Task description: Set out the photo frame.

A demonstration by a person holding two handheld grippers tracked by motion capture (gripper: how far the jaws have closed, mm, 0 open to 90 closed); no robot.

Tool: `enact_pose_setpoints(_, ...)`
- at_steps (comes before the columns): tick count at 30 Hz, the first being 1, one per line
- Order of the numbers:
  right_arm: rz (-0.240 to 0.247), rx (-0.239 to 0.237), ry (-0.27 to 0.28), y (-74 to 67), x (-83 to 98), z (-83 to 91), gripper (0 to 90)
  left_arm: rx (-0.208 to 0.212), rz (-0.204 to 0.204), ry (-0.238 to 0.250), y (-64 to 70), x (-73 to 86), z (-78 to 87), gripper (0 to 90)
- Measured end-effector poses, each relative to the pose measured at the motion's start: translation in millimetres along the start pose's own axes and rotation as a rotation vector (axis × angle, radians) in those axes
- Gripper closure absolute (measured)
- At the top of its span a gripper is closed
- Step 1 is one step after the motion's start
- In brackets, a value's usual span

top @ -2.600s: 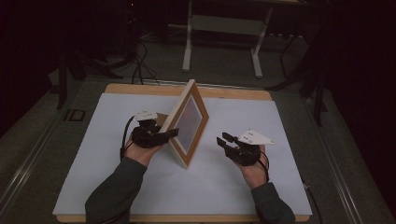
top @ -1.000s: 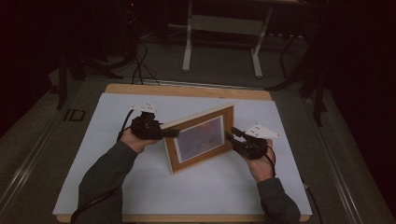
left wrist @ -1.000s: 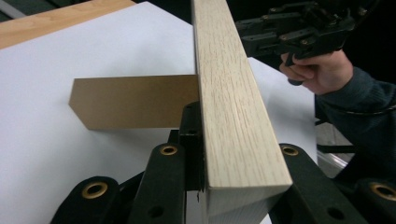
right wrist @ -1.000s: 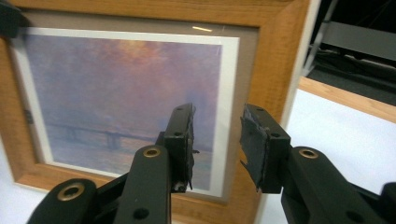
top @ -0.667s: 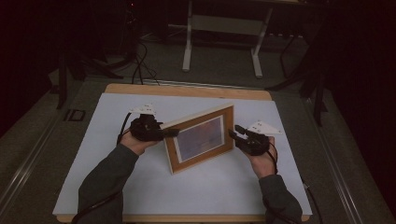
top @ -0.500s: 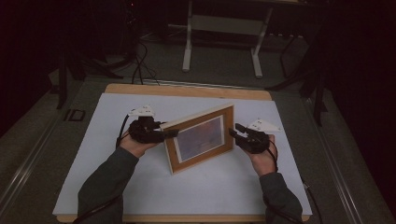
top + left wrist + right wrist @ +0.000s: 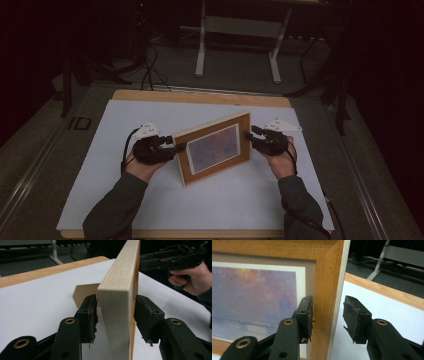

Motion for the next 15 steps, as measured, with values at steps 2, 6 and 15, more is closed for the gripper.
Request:
enact_pose_setpoints(2, -0.006, -0.022, -0.001, 2.7, -2.4, -1.5, 58.5, -0.023, -0.001, 0.001, 1.7, 3.8, 0.3, 55.5)
enact_pose_setpoints(6, 0.012, -0.051, 0.002, 4.4, -5.8, -4.4, 57.8, -0.055, 0.017, 0.017, 2.6, 10.5, -0.5, 57.5)
enact_pose_setpoints(15, 0.005, -0.115, 0.024, 11.3, -12.4, -9.0, 54.3, -0.109, 0.008, 0.014, 7.4, 18.9, -4.3, 64.7)
Point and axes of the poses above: each handheld gripper's, and its own axes: z roughly backward along the jaws, x roughly out of its underside, y roughly to its right, the point moved 4 cm from there along -z, roughly forward along the jaws, and after that the axes turned 11 degrees about z, right-handed, at the moved point
